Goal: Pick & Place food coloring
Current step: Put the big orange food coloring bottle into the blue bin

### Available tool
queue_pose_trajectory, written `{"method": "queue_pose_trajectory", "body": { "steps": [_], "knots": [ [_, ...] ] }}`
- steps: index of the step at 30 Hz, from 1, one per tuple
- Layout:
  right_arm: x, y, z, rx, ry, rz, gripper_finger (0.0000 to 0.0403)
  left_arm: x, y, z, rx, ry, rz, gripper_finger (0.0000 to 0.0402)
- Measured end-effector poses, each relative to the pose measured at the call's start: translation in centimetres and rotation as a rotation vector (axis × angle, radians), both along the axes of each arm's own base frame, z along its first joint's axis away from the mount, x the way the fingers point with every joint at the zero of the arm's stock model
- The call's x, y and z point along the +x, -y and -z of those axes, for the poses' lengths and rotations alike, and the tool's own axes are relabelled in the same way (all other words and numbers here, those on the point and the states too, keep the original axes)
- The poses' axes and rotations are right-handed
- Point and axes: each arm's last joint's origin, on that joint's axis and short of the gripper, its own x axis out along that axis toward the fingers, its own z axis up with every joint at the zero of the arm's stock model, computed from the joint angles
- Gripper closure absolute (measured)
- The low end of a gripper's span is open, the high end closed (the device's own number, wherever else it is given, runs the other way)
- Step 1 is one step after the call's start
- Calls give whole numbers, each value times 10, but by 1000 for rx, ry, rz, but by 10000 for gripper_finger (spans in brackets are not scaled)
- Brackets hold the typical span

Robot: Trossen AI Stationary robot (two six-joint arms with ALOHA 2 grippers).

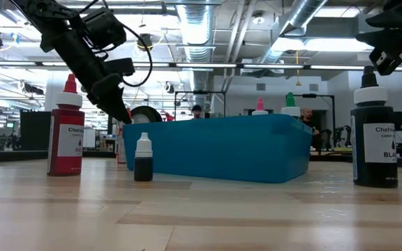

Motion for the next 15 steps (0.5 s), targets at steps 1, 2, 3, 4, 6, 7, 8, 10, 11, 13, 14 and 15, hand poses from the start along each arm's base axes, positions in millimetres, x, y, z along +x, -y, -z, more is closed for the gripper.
{"method": "queue_pose_trajectory", "body": {
  "steps": [1,2,3,4,6,7,8,10,11,13,14,15],
  "knots": [
    [0,0,0,0,0,0,289,1,0,1,4,0,3,236],
    [0,0,0,0,1,0,289,2,-1,1,7,-2,7,236],
    [0,0,0,0,0,0,289,2,-1,2,9,-7,10,236],
    [0,0,0,0,0,0,289,3,-1,3,13,-11,15,236],
    [0,0,0,0,0,0,289,5,-2,6,14,-18,18,236],
    [0,0,0,0,1,0,289,7,-3,7,17,-19,15,236],
    [0,0,0,0,0,0,289,8,-3,8,17,-19,14,236],
    [0,0,0,1,1,0,289,10,-4,10,18,-18,14,236],
    [0,0,0,1,0,0,289,11,-4,11,18,-16,13,236],
    [0,0,0,1,1,1,289,11,-4,10,19,-13,11,238],
    [0,0,0,0,0,1,289,11,-4,10,18,-13,10,240],
    [0,0,0,1,0,0,289,10,-4,10,19,-12,10,243]
  ]
}}
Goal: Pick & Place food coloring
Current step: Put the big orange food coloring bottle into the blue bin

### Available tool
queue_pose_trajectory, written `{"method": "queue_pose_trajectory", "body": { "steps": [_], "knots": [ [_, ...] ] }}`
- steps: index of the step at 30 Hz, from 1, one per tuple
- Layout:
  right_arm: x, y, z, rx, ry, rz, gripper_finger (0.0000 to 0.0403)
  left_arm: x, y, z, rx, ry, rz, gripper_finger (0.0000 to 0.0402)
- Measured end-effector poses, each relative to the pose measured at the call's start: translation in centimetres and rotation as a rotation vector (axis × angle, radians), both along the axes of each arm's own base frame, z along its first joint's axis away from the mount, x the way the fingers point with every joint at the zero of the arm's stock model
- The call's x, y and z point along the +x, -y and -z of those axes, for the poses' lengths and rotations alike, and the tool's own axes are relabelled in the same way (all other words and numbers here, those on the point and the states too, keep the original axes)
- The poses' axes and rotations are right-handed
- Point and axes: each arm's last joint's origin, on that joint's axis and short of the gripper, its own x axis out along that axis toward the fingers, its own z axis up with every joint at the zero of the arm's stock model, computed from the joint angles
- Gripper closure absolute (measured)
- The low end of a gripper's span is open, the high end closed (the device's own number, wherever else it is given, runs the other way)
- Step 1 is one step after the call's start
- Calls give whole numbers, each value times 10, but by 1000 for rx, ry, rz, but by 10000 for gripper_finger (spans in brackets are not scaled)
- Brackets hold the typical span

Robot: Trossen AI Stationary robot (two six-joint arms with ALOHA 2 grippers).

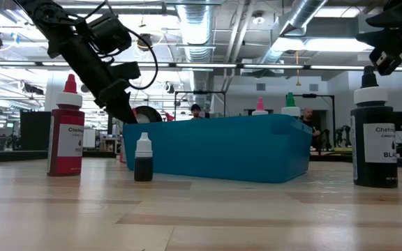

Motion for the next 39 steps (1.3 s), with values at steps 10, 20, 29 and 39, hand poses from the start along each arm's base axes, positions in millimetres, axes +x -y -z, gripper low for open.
{"method": "queue_pose_trajectory", "body": {
  "steps": [10,20,29,39],
  "knots": [
    [0,0,0,-1,0,0,289,0,0,0,-8,-1,8,294],
    [0,0,0,0,0,0,289,2,-1,-4,-14,0,-4,290],
    [0,0,0,0,0,0,289,18,-8,-58,44,17,7,288],
    [0,0,0,-2,-3,0,289,29,-9,-142,19,170,42,293]
  ]
}}
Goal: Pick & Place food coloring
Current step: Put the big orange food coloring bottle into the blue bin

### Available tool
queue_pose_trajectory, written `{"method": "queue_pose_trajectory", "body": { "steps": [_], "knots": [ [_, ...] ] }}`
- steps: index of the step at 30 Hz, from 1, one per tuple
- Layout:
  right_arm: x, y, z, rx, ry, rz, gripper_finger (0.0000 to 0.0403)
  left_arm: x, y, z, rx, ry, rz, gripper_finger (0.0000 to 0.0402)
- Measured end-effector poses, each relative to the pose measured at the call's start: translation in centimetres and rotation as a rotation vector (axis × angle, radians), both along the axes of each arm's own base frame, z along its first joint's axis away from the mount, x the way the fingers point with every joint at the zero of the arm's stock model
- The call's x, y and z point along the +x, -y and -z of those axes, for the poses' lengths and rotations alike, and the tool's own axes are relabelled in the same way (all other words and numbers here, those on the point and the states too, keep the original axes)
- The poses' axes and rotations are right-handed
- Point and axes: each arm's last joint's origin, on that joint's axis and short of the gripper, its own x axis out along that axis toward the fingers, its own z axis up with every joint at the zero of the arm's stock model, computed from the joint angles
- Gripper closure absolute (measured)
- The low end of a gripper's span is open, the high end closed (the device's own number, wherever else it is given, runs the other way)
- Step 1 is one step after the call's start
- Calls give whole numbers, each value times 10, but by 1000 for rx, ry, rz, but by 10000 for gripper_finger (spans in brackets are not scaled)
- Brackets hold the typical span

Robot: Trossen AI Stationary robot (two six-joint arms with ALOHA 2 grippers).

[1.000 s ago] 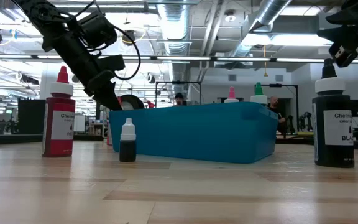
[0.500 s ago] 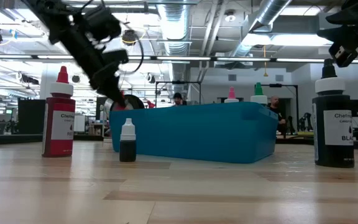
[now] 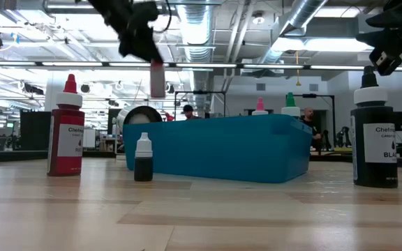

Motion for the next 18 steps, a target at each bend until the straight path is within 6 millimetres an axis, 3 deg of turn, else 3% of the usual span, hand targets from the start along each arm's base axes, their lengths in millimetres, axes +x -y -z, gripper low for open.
{"method": "queue_pose_trajectory", "body": {
  "steps": [8,18],
  "knots": [
    [0,0,1,-7,-13,0,289,5,10,-42,-79,163,107,293],
    [0,0,1,-8,-13,0,289,11,31,-48,-127,201,182,292]
  ]
}}
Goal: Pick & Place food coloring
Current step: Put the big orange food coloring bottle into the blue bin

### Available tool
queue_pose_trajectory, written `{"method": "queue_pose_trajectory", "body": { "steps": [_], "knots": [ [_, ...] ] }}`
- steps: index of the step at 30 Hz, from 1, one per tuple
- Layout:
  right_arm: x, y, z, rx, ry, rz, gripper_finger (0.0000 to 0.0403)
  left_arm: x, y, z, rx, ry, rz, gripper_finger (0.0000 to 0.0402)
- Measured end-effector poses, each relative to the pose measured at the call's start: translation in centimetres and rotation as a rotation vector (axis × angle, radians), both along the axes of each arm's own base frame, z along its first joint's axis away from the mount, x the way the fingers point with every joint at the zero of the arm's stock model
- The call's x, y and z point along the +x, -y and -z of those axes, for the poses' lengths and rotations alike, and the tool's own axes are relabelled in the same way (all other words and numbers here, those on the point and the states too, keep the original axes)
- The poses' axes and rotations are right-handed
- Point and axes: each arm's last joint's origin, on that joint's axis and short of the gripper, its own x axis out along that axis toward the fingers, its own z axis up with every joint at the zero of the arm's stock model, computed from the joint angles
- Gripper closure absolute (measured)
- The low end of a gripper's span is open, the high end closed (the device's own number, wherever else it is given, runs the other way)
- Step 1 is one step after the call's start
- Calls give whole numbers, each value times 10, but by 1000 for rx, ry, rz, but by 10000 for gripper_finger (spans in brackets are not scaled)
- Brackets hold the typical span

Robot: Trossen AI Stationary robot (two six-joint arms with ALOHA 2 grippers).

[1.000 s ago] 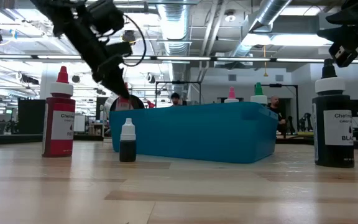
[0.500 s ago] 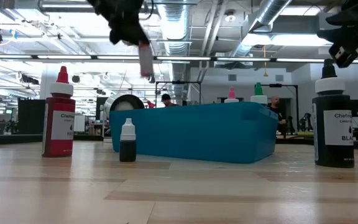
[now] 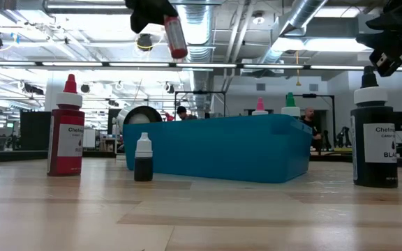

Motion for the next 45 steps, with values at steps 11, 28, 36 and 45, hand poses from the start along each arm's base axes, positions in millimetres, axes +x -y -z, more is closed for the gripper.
{"method": "queue_pose_trajectory", "body": {
  "steps": [11,28,36,45],
  "knots": [
    [0,0,0,0,0,0,289,3,10,-1,-3,17,26,293],
    [0,0,3,-259,-16,-36,289,54,21,40,3,-91,95,289],
    [0,0,3,-333,-12,-48,289,84,21,72,-22,-144,157,293],
    [0,0,3,-334,-12,-48,289,108,18,101,-14,-165,191,293]
  ]
}}
